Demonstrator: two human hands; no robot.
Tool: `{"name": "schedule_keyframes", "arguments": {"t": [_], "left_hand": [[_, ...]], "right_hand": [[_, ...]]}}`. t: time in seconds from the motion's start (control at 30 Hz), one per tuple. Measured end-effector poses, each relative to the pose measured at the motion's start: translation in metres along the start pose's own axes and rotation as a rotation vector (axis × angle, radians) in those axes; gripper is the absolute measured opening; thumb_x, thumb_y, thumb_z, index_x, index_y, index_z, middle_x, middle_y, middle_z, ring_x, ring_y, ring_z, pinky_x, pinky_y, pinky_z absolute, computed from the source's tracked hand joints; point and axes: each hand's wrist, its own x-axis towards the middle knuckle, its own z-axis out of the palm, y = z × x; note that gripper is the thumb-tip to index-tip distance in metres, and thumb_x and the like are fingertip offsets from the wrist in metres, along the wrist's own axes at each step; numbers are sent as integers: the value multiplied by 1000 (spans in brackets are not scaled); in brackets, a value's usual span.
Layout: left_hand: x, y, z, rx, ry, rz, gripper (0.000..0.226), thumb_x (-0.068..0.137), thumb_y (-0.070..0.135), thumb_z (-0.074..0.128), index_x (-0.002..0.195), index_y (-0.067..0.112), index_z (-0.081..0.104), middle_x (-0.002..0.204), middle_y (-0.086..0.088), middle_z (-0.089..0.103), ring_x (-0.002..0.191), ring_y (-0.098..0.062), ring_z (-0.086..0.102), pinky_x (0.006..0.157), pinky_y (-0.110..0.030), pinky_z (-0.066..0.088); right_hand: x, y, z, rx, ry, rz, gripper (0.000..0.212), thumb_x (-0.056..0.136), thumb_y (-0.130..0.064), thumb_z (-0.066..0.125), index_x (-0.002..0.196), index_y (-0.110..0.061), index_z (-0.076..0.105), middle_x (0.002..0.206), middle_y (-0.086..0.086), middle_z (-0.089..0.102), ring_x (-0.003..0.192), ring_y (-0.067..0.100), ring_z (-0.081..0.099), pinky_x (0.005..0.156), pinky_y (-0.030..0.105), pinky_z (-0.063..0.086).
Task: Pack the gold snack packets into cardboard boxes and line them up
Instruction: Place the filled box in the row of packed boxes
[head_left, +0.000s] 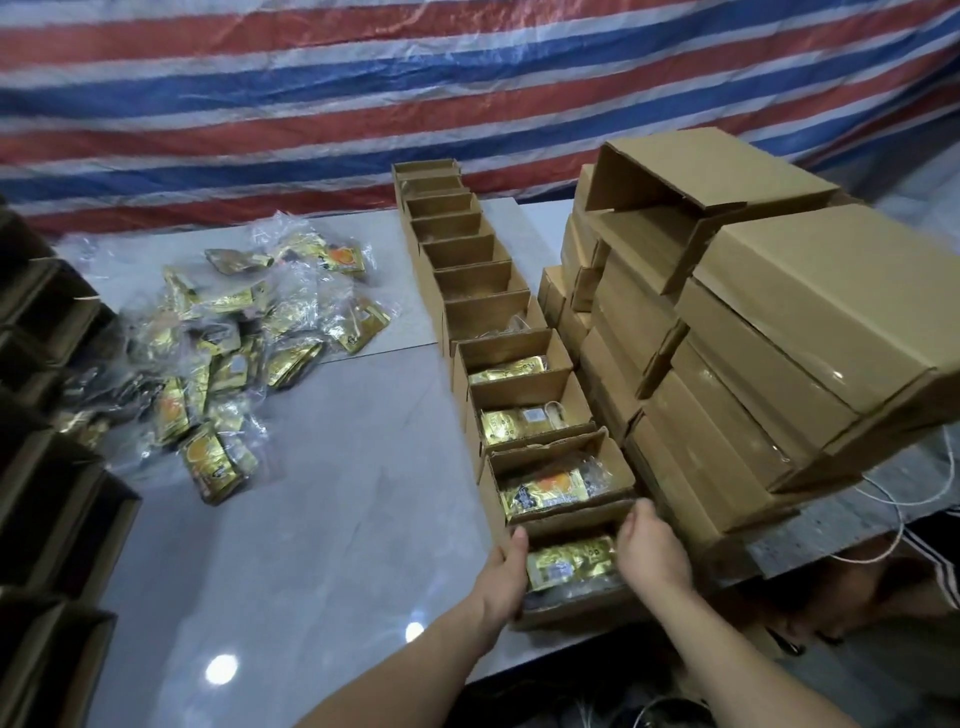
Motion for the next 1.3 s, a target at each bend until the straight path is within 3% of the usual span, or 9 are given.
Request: {"name": "schedule_keyframes", "arguments": {"t": [0.2, 0.33, 0.4, 0.5, 0.6, 0.73, 0.9, 1.13, 1.3], "left_hand": [[7, 12, 6, -22, -15, 12, 72, 97, 64, 21, 156, 24, 12, 161, -4, 20, 147, -29, 22, 119, -49, 21], [5, 11, -1, -25, -54, 1, 73, 95, 68, 24, 155, 26, 16, 159, -2, 25, 144, -26, 27, 115, -44, 25], [4, 13, -10, -44, -54, 4, 75, 94, 69, 22, 154, 24, 21, 158, -1, 27, 144, -24, 27, 117, -44, 24], [3, 17, -35, -55, 15, 27, 73, 96, 66, 19, 153, 20, 23, 158, -2, 27, 144, -24, 28, 118, -45, 24], [-2, 21, -74, -20, 171, 85, 66, 99, 61, 21, 146, 17, 37, 147, -4, 42, 136, -24, 41, 115, -44, 30], [-19, 24, -143, 64, 346, 194, 34, 101, 44, 36, 94, 17, 56, 96, 0, 59, 103, -21, 62, 91, -35, 48], [-51, 40, -235, 195, 530, 276, 27, 98, 31, 42, 89, 13, 60, 82, 1, 61, 85, -17, 62, 80, -34, 47], [-103, 103, -357, 333, 750, 522, 16, 98, 30, 46, 94, 23, 60, 84, 12, 62, 80, -10, 58, 65, -22, 39], [-126, 120, -445, 550, 928, 614, 35, 97, 32, 50, 127, 13, 55, 119, -1, 60, 109, -19, 58, 93, -31, 46]], "right_hand": [[16, -1, -9, 32, -56, 9, 9, 100, -20, 44, 93, -16, 42, 86, 8, 62, 72, 27, 51, 65, 33, 41], [7, -8, -18, 47, -62, 15, 27, 100, -23, 41, 123, -10, 49, 103, 9, 65, 82, 25, 61, 61, 31, 47], [-1, -19, -25, 34, 26, -65, 41, 97, -23, 46, 136, -9, 46, 122, 9, 61, 102, 22, 60, 78, 32, 53], [-11, -53, -35, 6, 139, -264, 41, 95, -24, 52, 134, -11, 52, 133, 5, 56, 117, 16, 54, 99, 33, 46], [-18, -102, -36, 111, 126, -399, 34, 95, -23, 52, 128, -15, 57, 122, -2, 60, 116, 16, 57, 99, 36, 49], [-29, -172, -20, 208, 52, -482, 7, 95, -21, 54, 95, -18, 61, 87, -8, 61, 79, 13, 62, 64, 28, 49], [-46, -250, 17, 189, -57, -560, 11, 90, -16, 60, 81, -12, 63, 77, 7, 64, 74, 29, 62, 65, 40, 48], [-68, -376, 42, 245, -178, -689, 12, 92, -16, 58, 80, -15, 60, 79, 5, 63, 79, 25, 59, 70, 34, 40], [-83, -446, 51, 259, -230, -751, 17, 94, -18, 53, 81, -9, 60, 75, 5, 61, 73, 23, 57, 69, 37, 44]]}}
